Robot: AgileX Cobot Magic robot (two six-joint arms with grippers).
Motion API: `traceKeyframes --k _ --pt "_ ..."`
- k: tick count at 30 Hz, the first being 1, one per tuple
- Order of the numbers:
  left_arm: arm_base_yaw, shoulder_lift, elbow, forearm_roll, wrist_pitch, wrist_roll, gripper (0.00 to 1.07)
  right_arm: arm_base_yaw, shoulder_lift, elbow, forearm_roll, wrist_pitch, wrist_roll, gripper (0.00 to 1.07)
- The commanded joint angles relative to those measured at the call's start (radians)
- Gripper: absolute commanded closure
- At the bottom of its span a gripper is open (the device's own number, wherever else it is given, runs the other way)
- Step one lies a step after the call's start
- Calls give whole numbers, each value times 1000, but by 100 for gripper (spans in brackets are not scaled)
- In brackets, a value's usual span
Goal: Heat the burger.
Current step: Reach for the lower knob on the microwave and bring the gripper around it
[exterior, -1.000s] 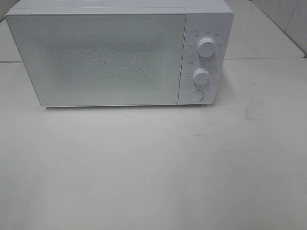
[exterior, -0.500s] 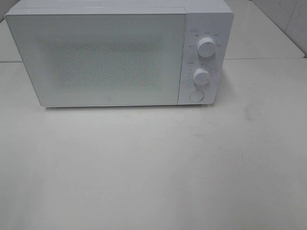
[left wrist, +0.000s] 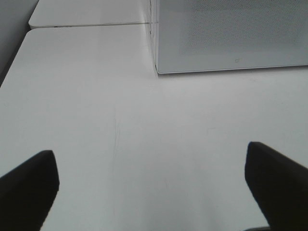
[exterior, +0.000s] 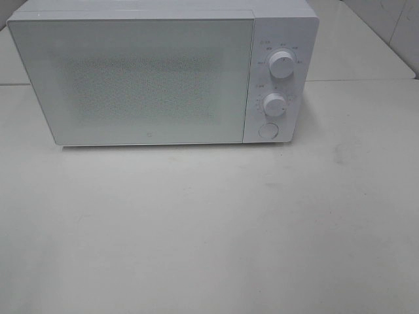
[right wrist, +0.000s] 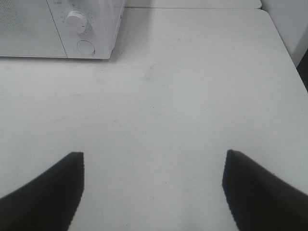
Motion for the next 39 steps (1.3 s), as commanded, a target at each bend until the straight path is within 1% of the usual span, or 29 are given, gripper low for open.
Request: traceKeyframes --k 1,5,6,13,14,16,18,21,23,29,31,35,37,39 --pt "2 -28 4 4 -5 -8 3 -7 -11 -25 -4 -42 5 31" --pt "2 -28 4 4 -5 -8 3 -7 17 -47 -4 -77 5 31" --pt "2 -28 4 4 -5 -8 3 -7 45 -55 -4 -111 5 31" --pt "2 -28 4 4 -5 -8 3 -7 136 -55 -4 -225 37 31" --pt "2 -28 4 4 -5 -8 3 -7 174 -55 -4 -261 43 31" --pt "2 -28 4 4 -5 -8 3 -7 193 -55 -4 -274 43 31" --pt "2 -28 4 4 -5 -8 3 -7 271 -53 -4 -327 43 31" --pt "2 -28 4 4 -5 -8 3 -7 288 -53 -4 -339 43 31" --pt "2 -28 4 4 -5 -8 3 -7 349 -53 -4 -376 43 31" --pt "2 -28 4 4 -5 -8 3 -7 439 -53 -4 -433 44 31" --pt "2 -28 4 4 -5 -8 3 -6 512 -53 -4 -497 44 31" --pt "2 -28 4 4 -5 -8 3 -6 569 -53 -4 -564 44 31" --pt "2 -28 4 4 -5 -8 3 -6 629 -53 -4 -627 44 31" --pt "2 -28 4 4 -5 -8 3 -6 650 -53 -4 -641 44 31"
